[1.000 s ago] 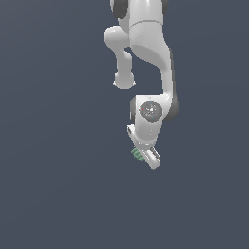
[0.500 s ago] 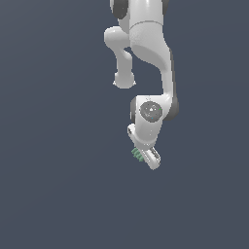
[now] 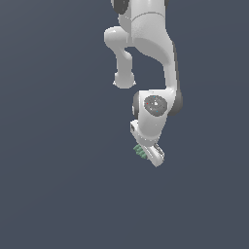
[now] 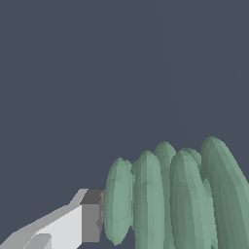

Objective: Pick up the object and move it to a goal position.

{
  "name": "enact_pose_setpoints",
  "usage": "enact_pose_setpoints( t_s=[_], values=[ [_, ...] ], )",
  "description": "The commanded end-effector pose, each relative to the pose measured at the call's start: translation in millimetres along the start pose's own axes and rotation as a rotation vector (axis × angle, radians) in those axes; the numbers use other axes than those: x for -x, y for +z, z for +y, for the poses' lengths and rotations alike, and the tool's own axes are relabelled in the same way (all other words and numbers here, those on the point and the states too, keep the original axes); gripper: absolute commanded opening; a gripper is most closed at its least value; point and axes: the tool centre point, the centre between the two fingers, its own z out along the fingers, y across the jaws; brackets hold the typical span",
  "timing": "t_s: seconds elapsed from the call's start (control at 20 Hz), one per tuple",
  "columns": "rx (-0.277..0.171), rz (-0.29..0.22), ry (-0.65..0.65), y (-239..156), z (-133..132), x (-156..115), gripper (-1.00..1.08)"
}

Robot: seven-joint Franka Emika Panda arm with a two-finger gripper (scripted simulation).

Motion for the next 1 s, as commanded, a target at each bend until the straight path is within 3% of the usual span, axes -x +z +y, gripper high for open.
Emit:
enact_pose_setpoints(
  t_s=[0.0, 0.65, 0.95],
  values=[
    [-0.001, 0.000, -0.001, -14.2, -1.3, 7.6, -1.00],
    [0.000, 0.001, 0.000, -129.0, -9.6, 67.4, -1.00],
    [0.000, 0.001, 0.000, -162.9, -13.5, 84.6, -1.00]
  ],
)
